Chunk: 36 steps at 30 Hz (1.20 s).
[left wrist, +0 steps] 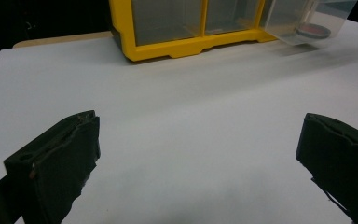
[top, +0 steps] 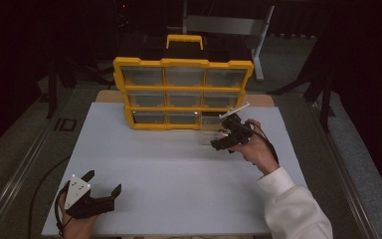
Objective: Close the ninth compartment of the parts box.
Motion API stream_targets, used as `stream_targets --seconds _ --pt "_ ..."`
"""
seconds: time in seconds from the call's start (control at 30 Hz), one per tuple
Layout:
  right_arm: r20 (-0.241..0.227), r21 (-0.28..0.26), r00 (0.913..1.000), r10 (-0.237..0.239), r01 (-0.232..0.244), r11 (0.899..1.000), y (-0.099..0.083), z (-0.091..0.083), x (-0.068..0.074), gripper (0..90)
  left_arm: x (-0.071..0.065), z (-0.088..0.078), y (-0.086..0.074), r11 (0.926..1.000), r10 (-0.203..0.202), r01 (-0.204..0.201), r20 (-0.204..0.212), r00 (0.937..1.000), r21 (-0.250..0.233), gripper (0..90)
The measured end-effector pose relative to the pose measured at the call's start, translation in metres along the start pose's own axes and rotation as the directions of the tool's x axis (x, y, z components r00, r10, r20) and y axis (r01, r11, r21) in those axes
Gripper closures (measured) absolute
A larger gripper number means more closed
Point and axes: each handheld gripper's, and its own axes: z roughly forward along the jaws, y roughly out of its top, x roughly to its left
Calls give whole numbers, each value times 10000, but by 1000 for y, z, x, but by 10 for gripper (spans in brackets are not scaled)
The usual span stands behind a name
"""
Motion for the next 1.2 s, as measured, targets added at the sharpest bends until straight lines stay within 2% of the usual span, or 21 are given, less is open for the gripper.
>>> stream_targets --seconds 0.47,0.8,1.2 --pt "-220 -129 9997 -96 94 9999 -6 -2 7 139 0 0 0 10000 -9 9 -3 10000 -2 0" --pt "-171 -177 9997 -175 172 9997 -11 0 10 159 -1 0 0 10000 -9 9 -9 10000 2 0" --pt "-6 -314 9998 -210 210 9993 -15 1 13 275 -1 1 0 10000 -23 23 9 10000 -5 0"
